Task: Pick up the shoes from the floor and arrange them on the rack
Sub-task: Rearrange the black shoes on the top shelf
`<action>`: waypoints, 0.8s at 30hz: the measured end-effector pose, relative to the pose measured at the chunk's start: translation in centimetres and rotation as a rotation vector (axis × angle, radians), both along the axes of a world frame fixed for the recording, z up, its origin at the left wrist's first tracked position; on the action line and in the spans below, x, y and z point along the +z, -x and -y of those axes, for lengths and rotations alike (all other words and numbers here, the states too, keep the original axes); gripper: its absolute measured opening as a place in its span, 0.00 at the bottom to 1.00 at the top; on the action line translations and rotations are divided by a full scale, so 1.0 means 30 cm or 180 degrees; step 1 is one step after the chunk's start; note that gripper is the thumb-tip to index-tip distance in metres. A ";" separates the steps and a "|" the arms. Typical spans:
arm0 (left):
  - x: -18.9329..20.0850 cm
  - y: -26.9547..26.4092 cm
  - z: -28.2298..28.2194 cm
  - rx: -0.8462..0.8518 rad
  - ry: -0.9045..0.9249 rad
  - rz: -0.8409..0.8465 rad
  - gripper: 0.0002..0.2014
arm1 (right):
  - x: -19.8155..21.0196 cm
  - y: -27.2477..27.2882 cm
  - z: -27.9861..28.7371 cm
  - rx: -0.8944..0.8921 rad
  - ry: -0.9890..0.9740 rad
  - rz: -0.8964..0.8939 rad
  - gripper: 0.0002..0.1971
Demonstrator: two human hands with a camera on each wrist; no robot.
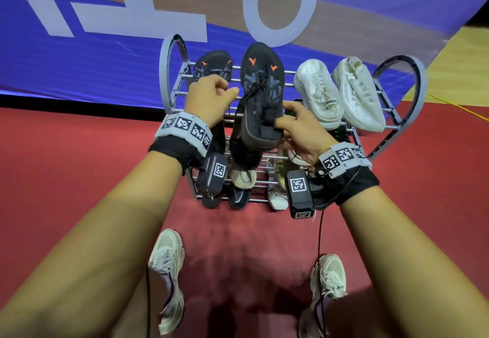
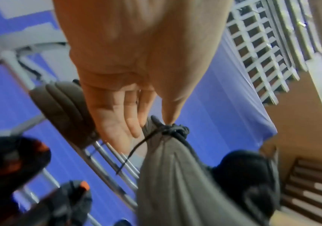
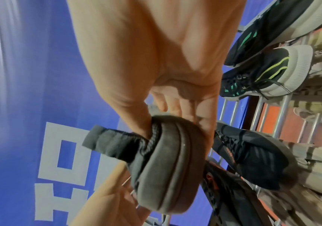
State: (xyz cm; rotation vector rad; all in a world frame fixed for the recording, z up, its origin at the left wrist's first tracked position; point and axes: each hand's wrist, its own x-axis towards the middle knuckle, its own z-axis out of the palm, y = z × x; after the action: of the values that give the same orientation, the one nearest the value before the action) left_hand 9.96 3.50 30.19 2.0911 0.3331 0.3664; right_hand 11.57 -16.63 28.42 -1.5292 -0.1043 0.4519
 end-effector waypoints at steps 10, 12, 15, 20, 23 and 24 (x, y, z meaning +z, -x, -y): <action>-0.040 -0.009 -0.056 0.0193 -0.1556 -0.0527 0.32 | -0.007 -0.143 -0.097 -0.0277 0.0103 -0.0084 0.15; -0.059 -0.018 -0.061 0.0072 -0.1376 -0.0687 0.36 | -0.012 -0.163 -0.121 -0.0343 0.0063 -0.0117 0.14; -0.074 -0.027 -0.060 0.0095 -0.1439 -0.0742 0.36 | -0.031 -0.190 -0.148 -0.0444 0.0381 0.0089 0.14; -0.085 -0.032 -0.064 0.0151 -0.1438 -0.0756 0.35 | -0.051 -0.206 -0.129 -0.0471 0.2838 0.1618 0.14; -0.087 -0.029 -0.061 0.0171 -0.1406 -0.0797 0.35 | -0.059 -0.200 -0.129 -0.0426 0.2266 0.1536 0.18; -0.088 -0.026 -0.059 0.0179 -0.1398 -0.0812 0.35 | -0.065 -0.197 -0.136 -0.0290 0.2006 0.1419 0.20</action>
State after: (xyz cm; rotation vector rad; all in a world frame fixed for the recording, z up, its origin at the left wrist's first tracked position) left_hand 10.74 5.27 27.54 2.5723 0.4979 0.2173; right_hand 17.47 -12.56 26.48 -2.2296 -0.2544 0.0548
